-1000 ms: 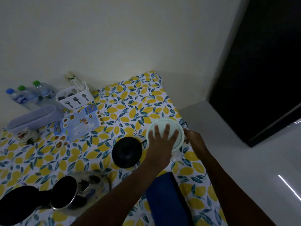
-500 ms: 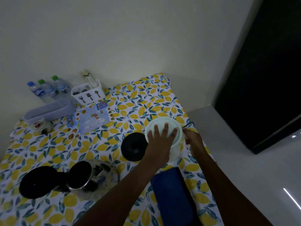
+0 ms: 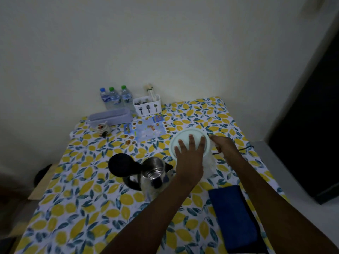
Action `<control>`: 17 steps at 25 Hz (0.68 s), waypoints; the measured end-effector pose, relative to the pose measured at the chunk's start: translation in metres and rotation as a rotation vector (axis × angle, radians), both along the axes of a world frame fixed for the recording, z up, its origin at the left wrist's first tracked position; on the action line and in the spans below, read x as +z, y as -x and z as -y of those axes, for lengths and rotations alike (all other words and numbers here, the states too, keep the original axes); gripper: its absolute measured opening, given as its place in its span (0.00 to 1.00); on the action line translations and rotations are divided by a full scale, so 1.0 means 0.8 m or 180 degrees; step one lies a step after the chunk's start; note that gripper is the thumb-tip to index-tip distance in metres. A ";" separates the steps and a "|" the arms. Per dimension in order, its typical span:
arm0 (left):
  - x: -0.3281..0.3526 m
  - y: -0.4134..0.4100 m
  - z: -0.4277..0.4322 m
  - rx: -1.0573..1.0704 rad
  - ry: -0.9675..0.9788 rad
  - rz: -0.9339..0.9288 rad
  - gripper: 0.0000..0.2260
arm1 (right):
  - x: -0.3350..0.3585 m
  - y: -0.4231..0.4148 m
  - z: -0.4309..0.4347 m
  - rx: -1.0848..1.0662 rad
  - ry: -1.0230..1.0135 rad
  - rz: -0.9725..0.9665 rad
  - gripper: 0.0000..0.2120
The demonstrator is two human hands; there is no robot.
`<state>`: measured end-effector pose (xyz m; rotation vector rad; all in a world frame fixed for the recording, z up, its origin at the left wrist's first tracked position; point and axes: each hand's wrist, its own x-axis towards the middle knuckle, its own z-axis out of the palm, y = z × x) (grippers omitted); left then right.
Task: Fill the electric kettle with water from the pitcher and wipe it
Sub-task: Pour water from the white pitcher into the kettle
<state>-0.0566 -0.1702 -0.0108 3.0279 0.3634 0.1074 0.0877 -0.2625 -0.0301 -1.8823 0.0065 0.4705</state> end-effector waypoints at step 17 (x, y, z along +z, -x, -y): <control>0.003 0.050 -0.050 0.0680 0.1206 0.0563 0.44 | 0.098 0.049 -0.088 0.1238 0.0963 0.1183 0.23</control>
